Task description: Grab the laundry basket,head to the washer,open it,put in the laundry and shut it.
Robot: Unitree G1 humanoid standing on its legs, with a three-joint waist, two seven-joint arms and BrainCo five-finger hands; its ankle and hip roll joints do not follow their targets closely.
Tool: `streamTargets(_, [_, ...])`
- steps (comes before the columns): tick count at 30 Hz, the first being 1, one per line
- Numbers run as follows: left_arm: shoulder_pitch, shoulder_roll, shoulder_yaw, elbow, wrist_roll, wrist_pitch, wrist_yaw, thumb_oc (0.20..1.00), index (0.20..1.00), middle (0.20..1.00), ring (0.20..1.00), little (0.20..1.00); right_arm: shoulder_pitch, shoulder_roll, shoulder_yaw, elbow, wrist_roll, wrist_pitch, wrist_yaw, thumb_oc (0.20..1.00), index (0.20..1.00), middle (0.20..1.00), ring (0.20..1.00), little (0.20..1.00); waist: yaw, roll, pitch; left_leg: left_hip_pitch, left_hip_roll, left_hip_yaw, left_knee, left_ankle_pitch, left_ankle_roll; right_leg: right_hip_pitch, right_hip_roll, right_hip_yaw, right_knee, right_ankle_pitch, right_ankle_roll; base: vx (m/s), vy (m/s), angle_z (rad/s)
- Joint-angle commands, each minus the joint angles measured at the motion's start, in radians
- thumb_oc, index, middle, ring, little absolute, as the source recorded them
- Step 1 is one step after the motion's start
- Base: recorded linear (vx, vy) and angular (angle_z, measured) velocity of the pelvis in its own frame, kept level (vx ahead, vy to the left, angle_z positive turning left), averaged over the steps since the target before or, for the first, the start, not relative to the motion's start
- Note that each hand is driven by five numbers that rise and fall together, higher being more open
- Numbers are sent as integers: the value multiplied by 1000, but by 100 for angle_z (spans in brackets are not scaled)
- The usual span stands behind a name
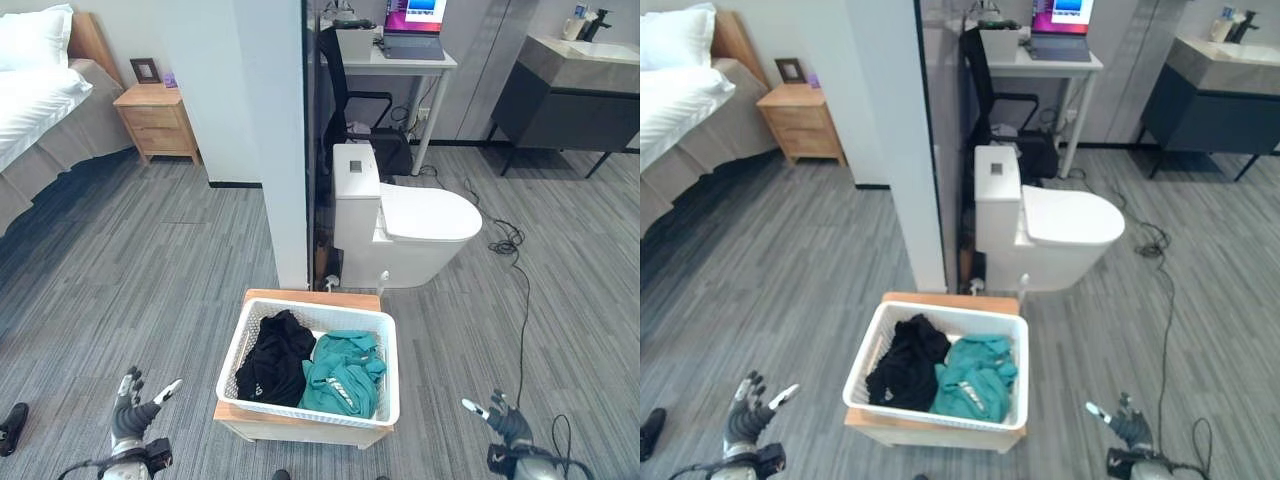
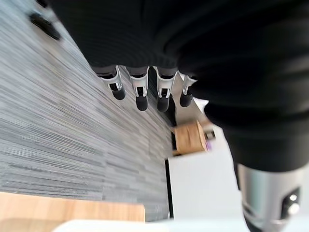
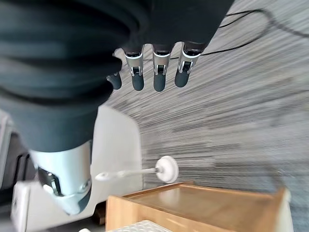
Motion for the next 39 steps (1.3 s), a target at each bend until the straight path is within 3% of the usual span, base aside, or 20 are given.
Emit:
streamTargets(1, [-150, 107, -38, 33, 55, 44, -45, 1000, 1000, 1000, 1000, 1000, -113, -70, 41, -35, -68, 26, 22, 1000, 1000, 1000, 1000, 1000, -7, -30, -22, -35, 7, -11, 39, -28, 4, -30, -46, -23, 80, -23, 26, 58, 14, 19])
streamTargets(6, [-251, 145, -71, 74, 54, 81, -49, 1000, 1000, 1000, 1000, 1000, -216, -87, 100, -16, -84, 51, 28, 1000, 1000, 1000, 1000, 1000, -5, -23, -4, -43, 14, -12, 33, -20, 2, -41, -41, -23, 76, -22, 26, -20, 5, 1])
streamTargets(9, [-370, 170, -123, 127, 20, 141, -61, 1000, 1000, 1000, 1000, 1000, -340, -70, 178, 1, -107, 94, 28, 1000, 1000, 1000, 1000, 1000, -3, -15, 41, -79, 17, -11, 38, -6, 3, -76, -33, -15, 82, -21, 21, -124, 9, -2])
streamTargets(14, [-478, 203, -221, 204, -47, 188, -112, 1000, 1000, 1000, 1000, 1000, -436, -46, 252, 35, -95, 124, 41, 1000, 1000, 1000, 1000, 1000, -11, 1, 100, -120, 14, -9, 48, 9, 4, -121, -34, -1, 97, -14, 16, -148, 20, -1])
streamTargets(18, [-508, 212, -238, 220, -52, 196, -114, 1000, 1000, 1000, 1000, 1000, -454, -44, 262, 40, -91, 129, 40, 1000, 1000, 1000, 1000, 1000, -12, 5, 113, -131, 13, -8, 53, 12, 4, -132, -34, -1, 103, -12, 16, -108, -7, -1])
streamTargets(19, [-737, 230, -343, 328, -69, 213, -69, 1000, 1000, 1000, 1000, 1000, -560, -22, 322, 47, -64, 138, 13, 1000, 1000, 1000, 1000, 1000, -20, 19, 216, -209, 8, -18, 90, 34, 2, -209, -39, 6, 144, 3, 14, -309, -37, -2])
streamTargets(31, [-931, 164, -515, 488, -130, 201, -56, 1000, 1000, 1000, 1000, 1000, -661, -12, 379, 79, -45, 125, -42, 1000, 1000, 1000, 1000, 1000, -36, 50, 297, -286, 0, -20, 107, 64, -3, -277, -51, 3, 162, 22, 13, -68, -8, 3])
streamTargets(36, [-957, 151, -519, 496, -113, 192, -30, 1000, 1000, 1000, 1000, 1000, -667, 8, 385, 76, -47, 116, -57, 1000, 1000, 1000, 1000, 1000, -39, 55, 307, -284, -3, -17, 97, 67, -4, -277, -50, 2, 156, 23, 13, 2, 0, 1])
streamTargets(39, [-937, 194, -463, 407, -55, 184, 11, 1000, 1000, 1000, 1000, 1000, -626, 8, 362, 51, -59, 108, -57, 1000, 1000, 1000, 1000, 1000, -32, 57, 304, -275, -3, -18, 96, 55, -4, -270, -51, 1, 156, 16, 14, 22, -13, 0])
